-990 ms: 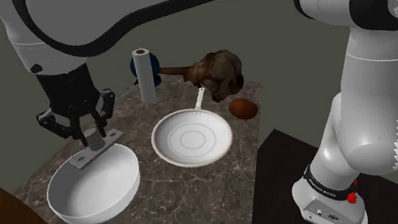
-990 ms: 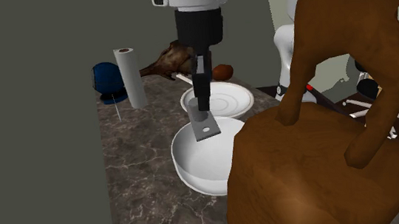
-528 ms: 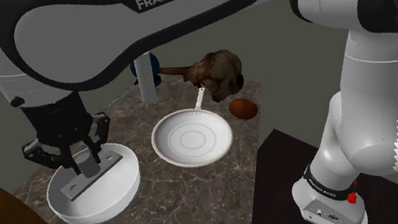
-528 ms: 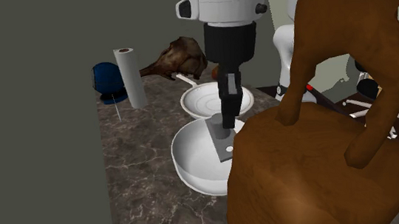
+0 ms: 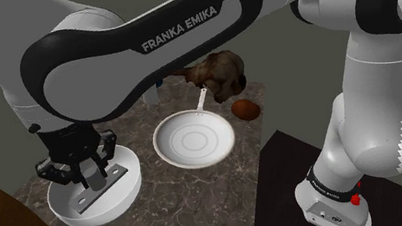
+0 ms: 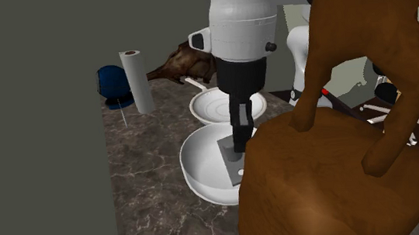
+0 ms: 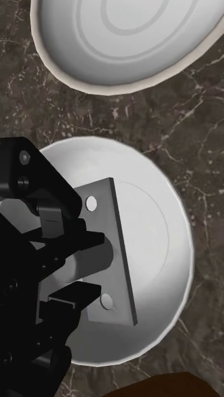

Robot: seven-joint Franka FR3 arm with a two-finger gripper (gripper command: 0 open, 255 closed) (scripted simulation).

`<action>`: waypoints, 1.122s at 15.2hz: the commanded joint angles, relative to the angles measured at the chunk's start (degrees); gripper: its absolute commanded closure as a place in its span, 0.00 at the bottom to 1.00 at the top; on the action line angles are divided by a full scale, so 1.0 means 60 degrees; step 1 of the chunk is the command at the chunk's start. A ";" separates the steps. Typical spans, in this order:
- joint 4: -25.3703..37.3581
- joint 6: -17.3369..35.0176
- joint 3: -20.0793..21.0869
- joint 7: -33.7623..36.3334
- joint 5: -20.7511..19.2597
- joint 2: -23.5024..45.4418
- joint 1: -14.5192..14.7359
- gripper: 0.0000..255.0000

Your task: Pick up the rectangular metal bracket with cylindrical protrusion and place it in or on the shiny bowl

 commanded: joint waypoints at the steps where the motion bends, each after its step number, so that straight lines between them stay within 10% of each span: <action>1: -0.0188 0.0239 -0.0010 0.0039 -0.0039 0.0053 0.0009 1.00; 9: -0.0215 0.0272 -0.0012 0.0043 -0.0045 0.0062 0.0009 1.00; 10: -0.0215 0.0272 -0.0012 0.0043 -0.0045 0.0062 0.0009 0.00; 17: 0.0267 -0.0320 0.0022 -0.0019 0.0044 -0.0068 0.0010 0.00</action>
